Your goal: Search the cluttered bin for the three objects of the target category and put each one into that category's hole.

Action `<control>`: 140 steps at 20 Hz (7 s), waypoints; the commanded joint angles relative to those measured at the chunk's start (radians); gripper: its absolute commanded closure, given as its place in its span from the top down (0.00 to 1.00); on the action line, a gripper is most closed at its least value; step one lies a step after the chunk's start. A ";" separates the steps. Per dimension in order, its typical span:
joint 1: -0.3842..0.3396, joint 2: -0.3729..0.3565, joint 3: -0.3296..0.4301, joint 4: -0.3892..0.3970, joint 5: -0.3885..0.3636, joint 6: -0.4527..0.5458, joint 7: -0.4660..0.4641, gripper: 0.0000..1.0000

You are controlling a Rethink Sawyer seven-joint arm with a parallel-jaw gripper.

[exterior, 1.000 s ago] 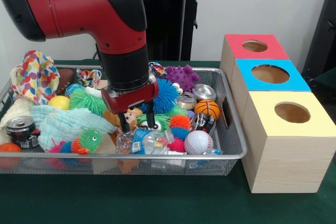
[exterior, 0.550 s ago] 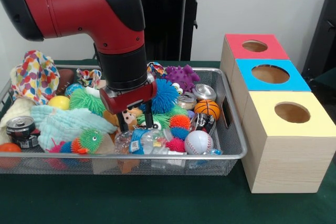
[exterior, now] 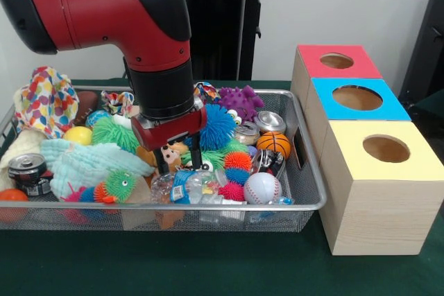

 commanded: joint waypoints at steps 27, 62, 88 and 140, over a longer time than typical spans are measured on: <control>-0.029 0.008 -0.027 -0.016 -0.048 0.123 -0.329 1.00; -0.027 0.008 -0.063 -0.011 -0.034 0.174 -0.283 1.00; 0.033 -0.041 -0.116 -0.045 0.025 0.354 -0.235 0.00; 0.179 -0.350 -0.236 0.230 0.323 0.458 0.118 0.00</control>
